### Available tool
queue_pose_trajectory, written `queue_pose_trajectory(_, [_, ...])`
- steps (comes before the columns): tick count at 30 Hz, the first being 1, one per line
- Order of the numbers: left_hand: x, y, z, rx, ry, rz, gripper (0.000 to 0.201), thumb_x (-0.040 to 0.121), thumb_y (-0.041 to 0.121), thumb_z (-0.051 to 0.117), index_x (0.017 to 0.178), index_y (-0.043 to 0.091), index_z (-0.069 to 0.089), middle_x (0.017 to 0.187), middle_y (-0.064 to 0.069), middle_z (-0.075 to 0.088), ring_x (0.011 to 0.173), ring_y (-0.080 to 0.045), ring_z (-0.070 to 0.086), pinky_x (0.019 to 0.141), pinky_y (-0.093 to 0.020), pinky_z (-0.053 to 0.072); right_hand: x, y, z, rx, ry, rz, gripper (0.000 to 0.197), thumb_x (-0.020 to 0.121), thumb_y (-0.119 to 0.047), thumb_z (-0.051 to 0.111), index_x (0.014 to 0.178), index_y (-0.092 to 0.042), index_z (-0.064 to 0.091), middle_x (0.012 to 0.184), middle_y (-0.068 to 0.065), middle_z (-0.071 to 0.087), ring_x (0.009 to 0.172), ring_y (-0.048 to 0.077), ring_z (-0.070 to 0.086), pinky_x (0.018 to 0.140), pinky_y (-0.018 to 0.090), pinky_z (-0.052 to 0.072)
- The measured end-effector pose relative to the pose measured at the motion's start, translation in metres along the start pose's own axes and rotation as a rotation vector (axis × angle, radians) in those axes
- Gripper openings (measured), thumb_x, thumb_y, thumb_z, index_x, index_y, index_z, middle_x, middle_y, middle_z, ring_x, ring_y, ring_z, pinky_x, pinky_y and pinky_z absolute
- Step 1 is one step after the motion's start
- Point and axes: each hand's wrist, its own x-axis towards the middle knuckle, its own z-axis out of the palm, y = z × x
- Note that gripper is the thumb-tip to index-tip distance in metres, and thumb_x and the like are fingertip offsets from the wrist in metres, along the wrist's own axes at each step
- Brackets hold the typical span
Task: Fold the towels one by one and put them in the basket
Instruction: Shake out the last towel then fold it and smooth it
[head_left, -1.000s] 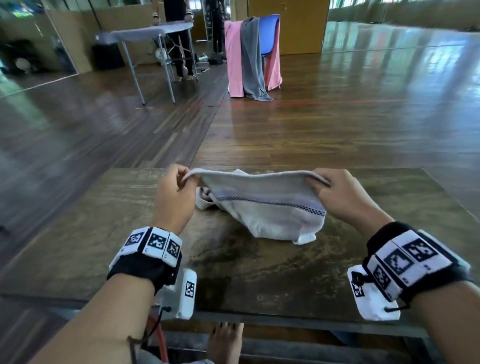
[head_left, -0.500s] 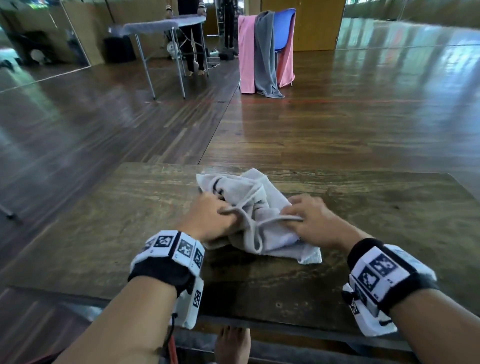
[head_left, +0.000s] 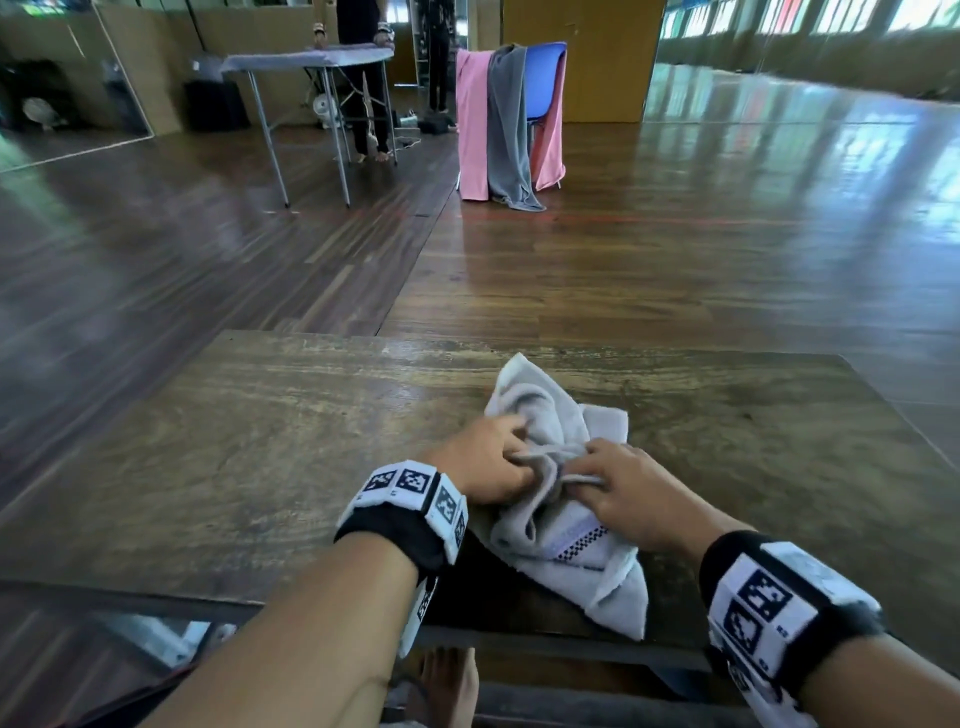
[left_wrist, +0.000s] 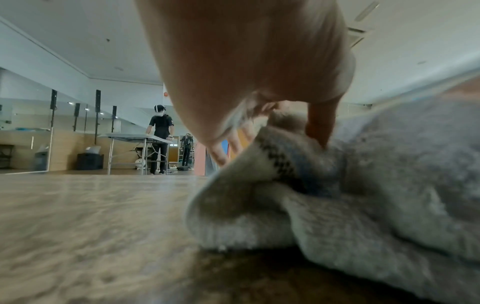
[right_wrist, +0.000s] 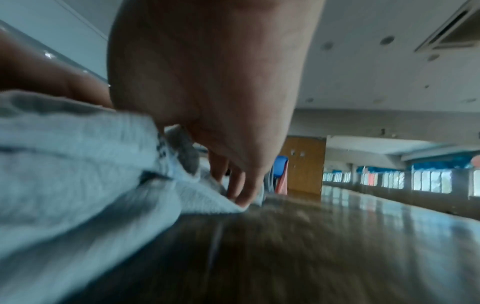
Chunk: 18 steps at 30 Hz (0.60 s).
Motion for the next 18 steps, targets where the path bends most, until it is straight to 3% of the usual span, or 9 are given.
queue_pose_trajectory(2, [0.002,0.02,0.011,0.094,-0.109,0.006,0.03,0.086,0.033,0.056,0.079,0.006,0.068,0.102,-0.006,0.066,0.091,-0.026,0.061,0.081,-0.04,0.049,-0.013,0.003,0.003,-0.017,0.06,0.026,0.027,0.096,-0.017,0.053,0.075,-0.03,0.063,0.087,-0.009,0.05,0.084,0.011,0.049,0.079,0.032,0.042])
queue_pose_trajectory(5, [0.008,0.051,0.021,0.152,-0.134,-0.015,0.036,0.082,0.031,0.053,0.054,0.008,0.055,0.065,-0.01,0.061,0.06,-0.023,0.052,0.065,-0.037,0.042,-0.034,0.019,-0.014,0.113,0.013,0.078,0.021,0.088,-0.007,0.058,0.068,-0.012,0.061,0.076,0.003,0.064,0.076,0.014,0.057,0.074,0.044,0.049])
queue_pose_trajectory(8, [0.015,0.078,0.014,0.037,-0.171,0.037,0.041,0.085,0.027,0.056,0.048,0.01,0.054,0.062,-0.015,0.055,0.055,-0.022,0.032,0.052,-0.027,0.039,-0.045,0.028,-0.058,0.125,-0.122,0.063,0.016,0.085,-0.005,0.062,0.07,-0.007,0.064,0.066,0.007,0.06,0.065,0.009,0.051,0.064,0.041,0.046])
queue_pose_trajectory(9, [0.021,0.085,0.007,-0.004,-0.135,0.059,0.04,0.086,0.029,0.055,0.052,0.008,0.057,0.061,-0.018,0.055,0.056,-0.017,0.03,0.052,-0.029,0.037,-0.041,0.031,-0.075,0.097,-0.085,0.045,0.016,0.087,-0.007,0.065,0.071,-0.007,0.065,0.067,0.008,0.062,0.066,0.01,0.052,0.065,0.041,0.047])
queue_pose_trajectory(12, [0.054,0.105,-0.028,-0.078,0.144,0.035,0.043,0.092,0.026,0.06,0.061,-0.004,0.058,0.058,-0.016,0.05,0.055,-0.022,0.038,0.053,-0.035,0.034,-0.012,0.034,-0.131,0.034,0.194,-0.048,0.012,0.088,0.0,0.066,0.082,-0.006,0.074,0.085,0.007,0.072,0.083,0.018,0.065,0.079,0.044,0.051])
queue_pose_trajectory(14, [0.078,0.118,-0.057,-0.007,0.325,0.013,0.04,0.09,0.026,0.057,0.062,-0.002,0.061,0.063,-0.019,0.06,0.06,-0.027,0.049,0.058,-0.039,0.04,0.01,0.037,-0.167,-0.015,0.353,-0.075,0.019,0.088,0.005,0.061,0.098,0.001,0.076,0.112,0.012,0.073,0.106,0.026,0.066,0.093,0.038,0.051])
queue_pose_trajectory(16, [0.096,0.124,-0.087,0.033,0.501,-0.024,0.039,0.091,0.025,0.054,0.058,0.004,0.057,0.065,-0.017,0.06,0.069,-0.031,0.056,0.061,-0.035,0.037,0.024,0.045,-0.201,-0.073,0.454,-0.084,0.023,0.09,0.006,0.056,0.101,0.003,0.076,0.128,0.015,0.066,0.119,0.03,0.06,0.1,0.032,0.044])
queue_pose_trajectory(17, [0.102,0.123,-0.103,0.05,0.572,-0.042,0.037,0.094,0.023,0.054,0.062,0.005,0.062,0.069,-0.017,0.063,0.075,-0.034,0.059,0.064,-0.031,0.036,0.027,0.05,-0.215,-0.089,0.498,-0.068,0.026,0.092,0.005,0.055,0.095,-0.004,0.078,0.124,0.014,0.066,0.118,0.031,0.059,0.1,0.034,0.043])
queue_pose_trajectory(18, [0.106,0.12,-0.117,0.07,0.628,-0.068,0.033,0.097,0.023,0.053,0.073,0.004,0.068,0.08,-0.019,0.067,0.085,-0.037,0.062,0.068,-0.029,0.036,0.027,0.057,-0.228,-0.094,0.549,-0.034,0.036,0.093,0.004,0.053,0.081,-0.02,0.077,0.106,0.011,0.068,0.106,0.033,0.062,0.092,0.039,0.046])
